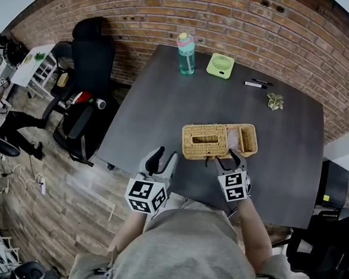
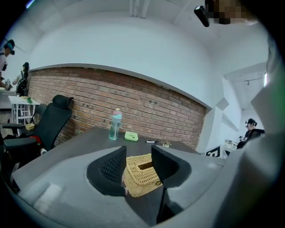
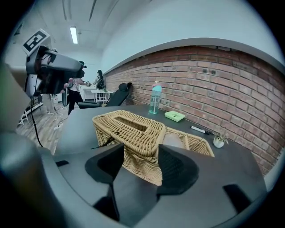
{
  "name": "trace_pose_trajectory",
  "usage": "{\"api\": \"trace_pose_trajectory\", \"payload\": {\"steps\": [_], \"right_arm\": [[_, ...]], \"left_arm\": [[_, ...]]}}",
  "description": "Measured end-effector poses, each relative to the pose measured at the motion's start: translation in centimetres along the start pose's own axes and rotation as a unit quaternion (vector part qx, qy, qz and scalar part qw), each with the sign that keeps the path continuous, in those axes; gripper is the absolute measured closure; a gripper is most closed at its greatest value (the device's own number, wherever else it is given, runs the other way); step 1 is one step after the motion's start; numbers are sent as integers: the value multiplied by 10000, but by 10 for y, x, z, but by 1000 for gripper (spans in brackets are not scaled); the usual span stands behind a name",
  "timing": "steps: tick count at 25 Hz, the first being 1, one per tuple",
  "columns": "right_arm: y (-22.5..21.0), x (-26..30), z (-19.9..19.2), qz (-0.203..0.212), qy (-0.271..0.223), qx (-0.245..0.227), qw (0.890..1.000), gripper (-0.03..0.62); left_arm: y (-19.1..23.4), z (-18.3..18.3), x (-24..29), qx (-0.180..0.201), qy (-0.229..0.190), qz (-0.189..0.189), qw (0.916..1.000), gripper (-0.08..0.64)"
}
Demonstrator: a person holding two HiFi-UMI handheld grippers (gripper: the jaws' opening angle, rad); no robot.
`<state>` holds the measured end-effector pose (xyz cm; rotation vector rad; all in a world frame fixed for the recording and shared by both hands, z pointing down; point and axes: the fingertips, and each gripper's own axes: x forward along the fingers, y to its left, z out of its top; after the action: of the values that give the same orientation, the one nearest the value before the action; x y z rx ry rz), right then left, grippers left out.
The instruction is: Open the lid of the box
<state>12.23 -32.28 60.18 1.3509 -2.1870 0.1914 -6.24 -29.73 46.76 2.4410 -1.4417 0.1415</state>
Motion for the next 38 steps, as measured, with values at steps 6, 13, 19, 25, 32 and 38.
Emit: {"api": "trace_pose_trajectory", "payload": {"steps": [6, 13, 19, 25, 32, 38], "right_arm": [[1, 4, -1, 45, 6, -57, 10000, 356], [-1, 2, 0, 92, 2, -85, 9999, 356], [-2, -2, 10, 113, -93, -61, 9999, 357], [-7, -9, 27, 91, -264, -175, 9995, 357], [-14, -16, 49, 103, -485, -282, 9984, 360], [-19, -18, 70, 92, -665, -322, 9972, 376]], "left_arm": [[0, 0, 7, 43, 44, -26, 10000, 394], [0, -1, 11, 60, 71, -39, 9999, 394], [0, -3, 11, 39, 104, -68, 9999, 394], [-3, -4, 12, 42, 131, -133, 9998, 394], [-2, -7, 11, -21, 109, -131, 9999, 394], [1, -3, 13, -55, 68, -110, 9999, 394]]}}
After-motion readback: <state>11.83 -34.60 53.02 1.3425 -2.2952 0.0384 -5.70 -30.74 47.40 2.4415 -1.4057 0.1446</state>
